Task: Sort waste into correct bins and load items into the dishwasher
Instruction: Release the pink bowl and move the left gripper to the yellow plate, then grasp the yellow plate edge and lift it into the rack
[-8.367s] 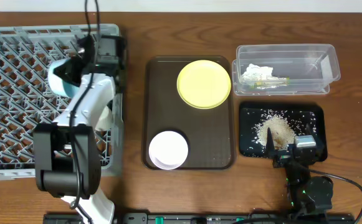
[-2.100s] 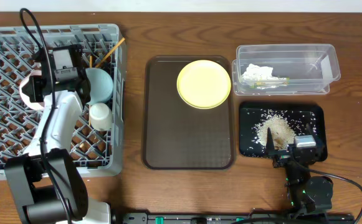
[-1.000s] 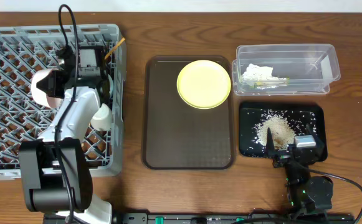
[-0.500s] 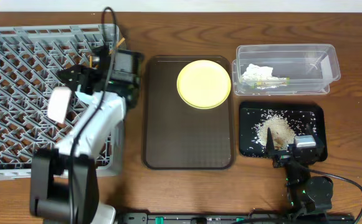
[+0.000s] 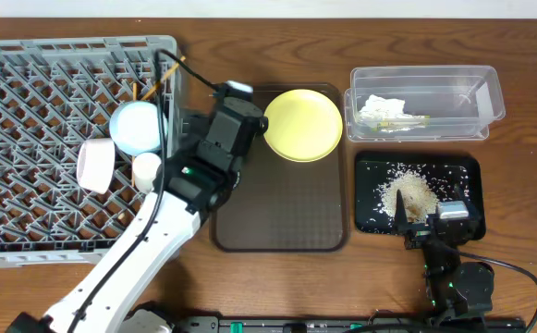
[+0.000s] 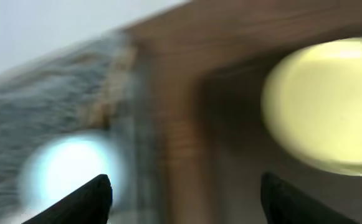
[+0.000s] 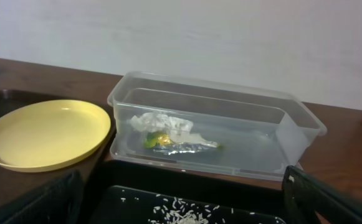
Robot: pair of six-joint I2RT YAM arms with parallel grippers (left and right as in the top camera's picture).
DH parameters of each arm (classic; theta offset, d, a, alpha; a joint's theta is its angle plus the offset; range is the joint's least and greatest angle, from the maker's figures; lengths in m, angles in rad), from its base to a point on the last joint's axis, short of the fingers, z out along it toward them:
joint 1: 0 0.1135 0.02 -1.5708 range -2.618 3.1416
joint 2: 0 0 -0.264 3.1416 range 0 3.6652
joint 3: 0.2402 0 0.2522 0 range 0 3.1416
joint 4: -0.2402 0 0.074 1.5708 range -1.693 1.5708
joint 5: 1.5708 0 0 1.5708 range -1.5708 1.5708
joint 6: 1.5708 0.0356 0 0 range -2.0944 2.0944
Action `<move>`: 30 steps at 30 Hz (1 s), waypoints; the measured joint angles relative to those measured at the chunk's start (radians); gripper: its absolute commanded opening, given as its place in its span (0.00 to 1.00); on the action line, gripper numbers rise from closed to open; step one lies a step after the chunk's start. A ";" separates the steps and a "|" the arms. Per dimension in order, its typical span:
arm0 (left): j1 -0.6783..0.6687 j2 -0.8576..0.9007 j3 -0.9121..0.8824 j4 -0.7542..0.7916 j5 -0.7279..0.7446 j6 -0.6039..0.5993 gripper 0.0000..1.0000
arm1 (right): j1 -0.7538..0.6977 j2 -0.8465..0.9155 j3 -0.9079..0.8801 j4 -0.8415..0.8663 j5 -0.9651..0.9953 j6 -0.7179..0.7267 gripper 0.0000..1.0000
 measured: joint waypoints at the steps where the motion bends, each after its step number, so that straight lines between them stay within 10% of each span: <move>1: 0.000 0.017 0.000 0.031 0.062 -0.024 0.76 | 0.000 0.000 0.000 0.000 0.000 0.000 0.99; 17: 0.101 0.565 0.000 0.385 0.468 -0.307 0.67 | 0.000 0.000 0.000 0.000 0.000 0.000 0.99; 25: 0.126 0.614 0.021 0.353 0.482 -0.335 0.09 | 0.000 0.000 0.000 0.000 0.000 0.000 0.99; 30: 0.131 0.595 0.029 0.271 0.492 -0.330 0.06 | 0.000 0.000 0.000 0.000 0.000 0.000 0.99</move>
